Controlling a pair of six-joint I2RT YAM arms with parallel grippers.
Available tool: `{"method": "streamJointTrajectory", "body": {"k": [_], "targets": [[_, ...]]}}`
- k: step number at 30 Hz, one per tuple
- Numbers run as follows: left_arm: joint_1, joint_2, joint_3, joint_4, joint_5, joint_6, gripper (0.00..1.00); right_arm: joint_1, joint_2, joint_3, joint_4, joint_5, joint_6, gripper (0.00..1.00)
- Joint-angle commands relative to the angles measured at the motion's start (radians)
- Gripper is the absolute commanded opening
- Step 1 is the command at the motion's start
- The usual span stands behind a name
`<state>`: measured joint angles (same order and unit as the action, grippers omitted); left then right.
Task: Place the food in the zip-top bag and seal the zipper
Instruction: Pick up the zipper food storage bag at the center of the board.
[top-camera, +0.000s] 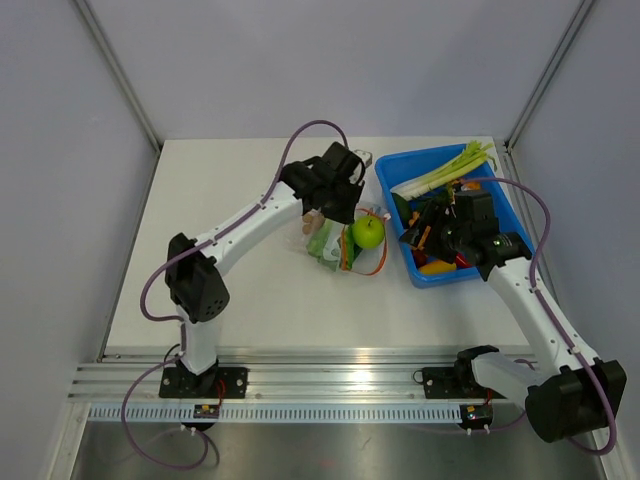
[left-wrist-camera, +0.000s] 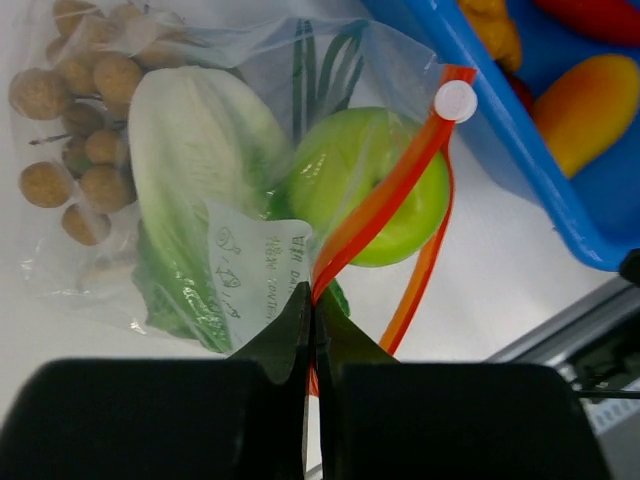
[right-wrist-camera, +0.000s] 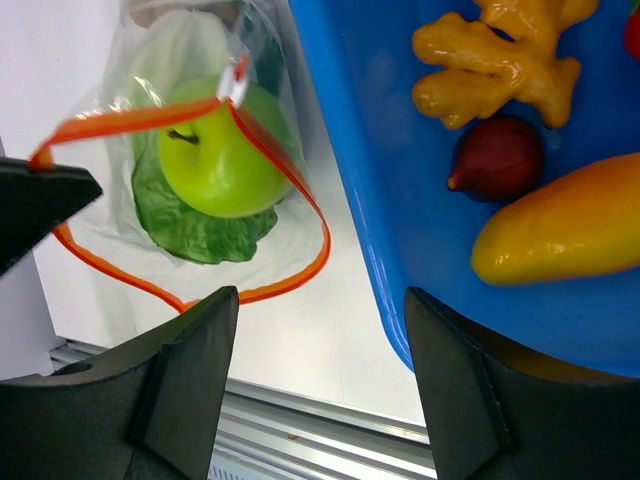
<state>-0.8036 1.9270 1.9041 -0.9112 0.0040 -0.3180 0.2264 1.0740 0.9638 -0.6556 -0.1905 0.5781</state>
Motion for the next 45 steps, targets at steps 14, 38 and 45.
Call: {"method": "streamJointTrajectory", "body": {"k": [14,38,45], "targets": [[0.139,-0.157,-0.019,0.184,0.393,-0.161,0.00,0.080,0.079,0.009,0.123,-0.079,0.017,0.74],[0.196,-0.260,-0.097,0.207,0.361,-0.216,0.00,0.125,0.274,0.312,0.085,-0.092,-0.072,0.00],[0.199,-0.287,-0.115,0.163,0.173,-0.242,0.00,0.171,0.471,0.545,0.013,-0.118,-0.162,0.00]]}}
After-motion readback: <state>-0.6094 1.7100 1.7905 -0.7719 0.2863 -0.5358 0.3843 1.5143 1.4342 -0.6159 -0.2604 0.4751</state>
